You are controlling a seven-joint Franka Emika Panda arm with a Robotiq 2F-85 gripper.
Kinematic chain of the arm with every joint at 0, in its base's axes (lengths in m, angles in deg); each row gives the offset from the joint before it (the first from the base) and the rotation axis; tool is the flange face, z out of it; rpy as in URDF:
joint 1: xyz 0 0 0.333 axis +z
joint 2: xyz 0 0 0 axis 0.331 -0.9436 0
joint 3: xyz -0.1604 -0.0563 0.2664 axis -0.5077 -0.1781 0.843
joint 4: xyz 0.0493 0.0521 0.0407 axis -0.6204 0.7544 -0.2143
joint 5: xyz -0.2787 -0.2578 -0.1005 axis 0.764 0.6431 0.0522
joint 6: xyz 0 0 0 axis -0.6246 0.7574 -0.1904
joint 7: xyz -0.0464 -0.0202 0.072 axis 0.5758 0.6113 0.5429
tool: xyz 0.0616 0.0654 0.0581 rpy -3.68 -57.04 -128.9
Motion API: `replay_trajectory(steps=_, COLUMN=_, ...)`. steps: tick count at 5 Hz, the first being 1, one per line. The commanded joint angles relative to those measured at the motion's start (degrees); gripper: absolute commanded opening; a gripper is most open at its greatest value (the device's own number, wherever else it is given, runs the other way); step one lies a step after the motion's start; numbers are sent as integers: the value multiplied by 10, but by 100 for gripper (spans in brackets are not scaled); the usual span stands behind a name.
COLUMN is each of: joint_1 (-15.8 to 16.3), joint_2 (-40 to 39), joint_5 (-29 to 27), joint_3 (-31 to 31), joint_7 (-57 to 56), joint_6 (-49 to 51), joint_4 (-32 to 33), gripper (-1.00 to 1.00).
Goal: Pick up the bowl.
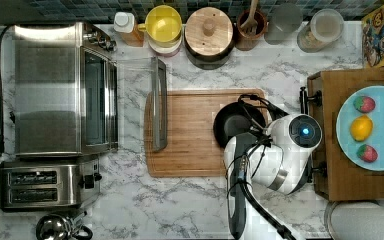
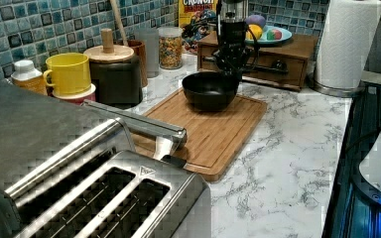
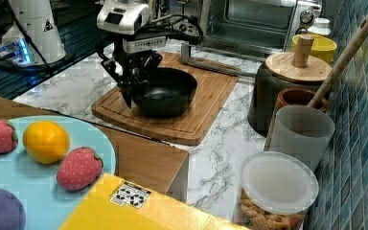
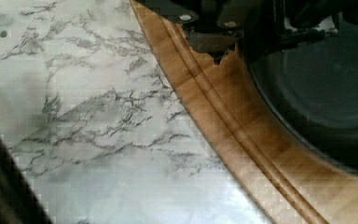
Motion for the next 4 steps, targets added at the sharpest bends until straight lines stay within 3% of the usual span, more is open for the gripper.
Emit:
replay_trajectory(steps=1, joint_1=4, joint_2=17, joint_5=2, joint_3=-2, joint_7=36, joint_6=27, joint_4=-9, gripper=-100)
replay_trajectory(steps=3, joint_1=3, joint_2=50, joint_5=-21, joint_3=5, joint_7=52, joint_6=61, joint_4=-25, gripper=-100)
replay_trajectory(steps=4, joint_1=14, joint_2=80, joint_5=-35, joint_3=16, joint_7=91, joint_6=67, joint_4=-73, gripper=-100)
